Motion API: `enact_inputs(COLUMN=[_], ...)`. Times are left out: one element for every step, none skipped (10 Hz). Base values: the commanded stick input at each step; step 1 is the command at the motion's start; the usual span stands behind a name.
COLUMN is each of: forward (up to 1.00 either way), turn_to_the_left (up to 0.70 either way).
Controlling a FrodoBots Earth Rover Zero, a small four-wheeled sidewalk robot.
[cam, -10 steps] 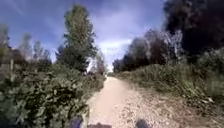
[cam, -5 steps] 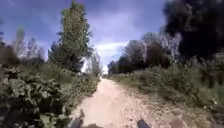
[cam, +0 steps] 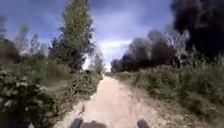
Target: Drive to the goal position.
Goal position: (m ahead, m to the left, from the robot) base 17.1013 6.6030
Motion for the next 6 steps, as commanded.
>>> enact_inputs(forward=[1.00,1.00,1.00,1.00,1.00,1.00], turn_to_the_left=[0.00,0.00,0.00,0.00,0.00,0.00])
